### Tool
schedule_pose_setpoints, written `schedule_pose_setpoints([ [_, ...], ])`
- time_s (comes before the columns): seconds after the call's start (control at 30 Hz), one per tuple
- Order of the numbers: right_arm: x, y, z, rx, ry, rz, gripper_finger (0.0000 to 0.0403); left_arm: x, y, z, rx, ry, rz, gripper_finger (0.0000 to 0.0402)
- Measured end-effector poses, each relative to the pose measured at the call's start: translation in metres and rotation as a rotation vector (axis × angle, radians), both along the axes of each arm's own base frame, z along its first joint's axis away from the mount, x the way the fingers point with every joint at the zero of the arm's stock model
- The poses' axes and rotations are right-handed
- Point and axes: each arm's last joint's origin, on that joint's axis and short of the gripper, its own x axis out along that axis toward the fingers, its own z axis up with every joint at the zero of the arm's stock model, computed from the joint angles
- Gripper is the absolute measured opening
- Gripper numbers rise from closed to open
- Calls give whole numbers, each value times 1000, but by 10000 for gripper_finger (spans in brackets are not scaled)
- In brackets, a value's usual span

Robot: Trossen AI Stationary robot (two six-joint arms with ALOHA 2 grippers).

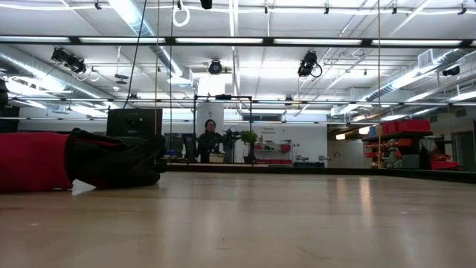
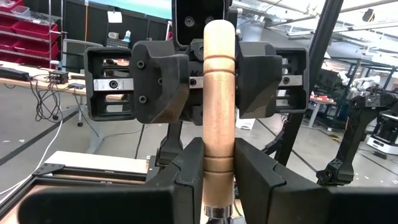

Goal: Pick & Place Garden tools in Gardening bag
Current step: Put the brown hand trowel into the gardening bag

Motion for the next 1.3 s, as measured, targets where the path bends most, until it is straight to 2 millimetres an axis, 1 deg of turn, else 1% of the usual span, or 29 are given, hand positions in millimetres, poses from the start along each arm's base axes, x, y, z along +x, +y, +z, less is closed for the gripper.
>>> schedule_pose_setpoints([
  [0.47,0,0,0,-18,1,-6,126,0,0,0,0,0,0,75],
  [0.83,0,0,-1,-19,12,-13,60,0,0,-3,-5,27,-2,79],
  [0.93,1,0,-3,-18,24,-13,57,0,0,-4,-5,39,-6,78],
  [1.1,1,0,-3,-18,27,-4,71,0,0,-4,-4,43,-18,78],
  [1.3,1,0,-3,-18,26,-6,57,0,0,-4,-1,43,-17,78],
])
